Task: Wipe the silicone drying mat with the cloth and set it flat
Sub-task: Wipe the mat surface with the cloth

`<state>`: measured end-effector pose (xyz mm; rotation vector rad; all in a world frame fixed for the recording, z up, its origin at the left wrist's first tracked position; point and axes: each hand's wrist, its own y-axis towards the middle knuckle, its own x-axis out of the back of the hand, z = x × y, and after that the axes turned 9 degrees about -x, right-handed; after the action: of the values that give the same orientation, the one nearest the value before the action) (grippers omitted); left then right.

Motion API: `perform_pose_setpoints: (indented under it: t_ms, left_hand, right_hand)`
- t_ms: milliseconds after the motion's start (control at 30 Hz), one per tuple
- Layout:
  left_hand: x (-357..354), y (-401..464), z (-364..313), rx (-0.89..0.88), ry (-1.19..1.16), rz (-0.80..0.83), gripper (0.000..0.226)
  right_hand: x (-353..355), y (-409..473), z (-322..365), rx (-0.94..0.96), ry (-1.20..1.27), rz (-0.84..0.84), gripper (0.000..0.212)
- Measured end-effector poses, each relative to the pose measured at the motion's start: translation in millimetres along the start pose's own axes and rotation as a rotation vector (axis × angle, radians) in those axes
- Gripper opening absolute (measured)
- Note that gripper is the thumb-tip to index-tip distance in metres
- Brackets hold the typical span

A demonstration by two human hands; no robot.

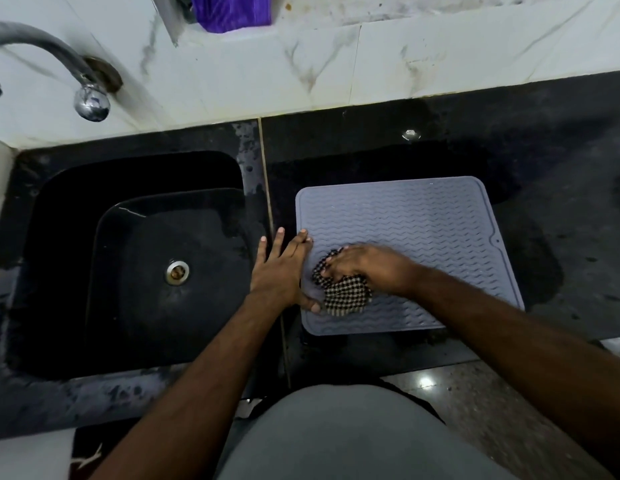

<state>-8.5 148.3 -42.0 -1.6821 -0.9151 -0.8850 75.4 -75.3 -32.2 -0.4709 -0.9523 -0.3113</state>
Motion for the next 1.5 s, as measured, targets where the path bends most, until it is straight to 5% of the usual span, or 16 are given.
perform_pose_setpoints:
  t_ms: [400,567,833,1000,1200,1500]
  left_hand:
    - [6.3,1.4,-12.2,0.034,-0.026,0.054,0.154]
    - [4.6,3.7,-11.2,0.035,-0.052,0.063,0.156]
    - [1.9,0.7,-6.6,0.031,-0.021,0.069,0.154]
    - [7.1,-1.0,-13.1,0.088,0.019,0.094,0.155]
    - [21.3,5.4,-48.4,0.276,0.229,0.247,0.148]
    - [23.0,5.3,-50.7,0.255,0.277,0.293,0.148]
  right_hand:
    - [31.5,-67.7,-10.4,-0.262,-0.315,-0.095,0.030]
    - [29.7,-44.6,20.4,-0.242,0.006,-0.355,0.038]
    - [-6.3,-2.6,27.0,-0.122,-0.158,-0.019,0.049]
    - [2.7,-1.7,28.9,-0.127,-0.287,-0.063,0.040]
    - [14.8,-23.8,18.8,-0.399,-0.301,0.014,0.038]
    - [49.9,-78.9,7.5,-0.614,-0.510,0.214,0.036]
